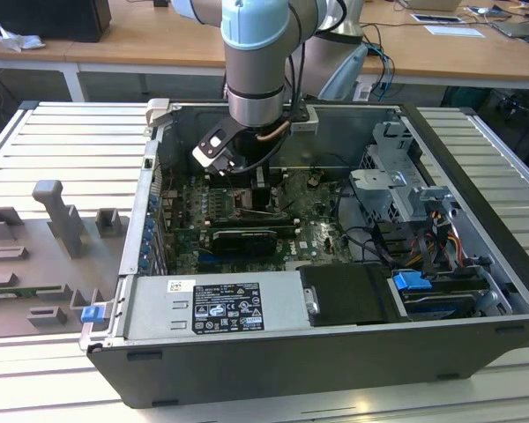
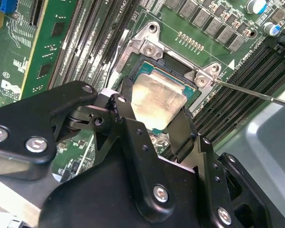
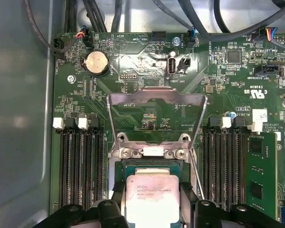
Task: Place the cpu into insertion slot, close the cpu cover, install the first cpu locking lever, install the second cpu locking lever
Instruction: 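Place the cpu into insertion slot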
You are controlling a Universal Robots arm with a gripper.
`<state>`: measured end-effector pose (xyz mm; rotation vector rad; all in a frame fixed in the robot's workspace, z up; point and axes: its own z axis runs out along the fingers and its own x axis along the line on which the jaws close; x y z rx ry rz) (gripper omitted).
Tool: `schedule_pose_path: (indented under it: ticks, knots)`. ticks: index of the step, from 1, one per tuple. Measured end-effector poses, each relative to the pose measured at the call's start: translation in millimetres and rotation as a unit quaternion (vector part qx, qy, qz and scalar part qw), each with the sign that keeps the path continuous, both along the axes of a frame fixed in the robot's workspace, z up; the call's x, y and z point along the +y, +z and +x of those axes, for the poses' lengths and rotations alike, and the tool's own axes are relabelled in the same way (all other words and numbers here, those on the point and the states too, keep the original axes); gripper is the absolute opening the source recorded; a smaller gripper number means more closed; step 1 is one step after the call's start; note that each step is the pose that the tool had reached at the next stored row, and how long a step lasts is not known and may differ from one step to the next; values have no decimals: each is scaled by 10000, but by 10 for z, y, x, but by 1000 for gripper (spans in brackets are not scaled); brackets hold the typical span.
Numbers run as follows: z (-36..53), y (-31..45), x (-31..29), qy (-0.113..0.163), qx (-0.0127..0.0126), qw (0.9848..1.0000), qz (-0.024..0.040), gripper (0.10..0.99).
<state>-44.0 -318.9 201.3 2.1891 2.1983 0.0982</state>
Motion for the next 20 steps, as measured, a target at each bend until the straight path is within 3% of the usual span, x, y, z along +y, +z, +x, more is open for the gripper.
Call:
schedule_pose_path:
  ticks: [16, 20]
  knots:
    - [3, -28, 4, -99, 0, 10000, 1, 541]
    - [3, -27, 3, -99, 0, 10000, -1, 616]
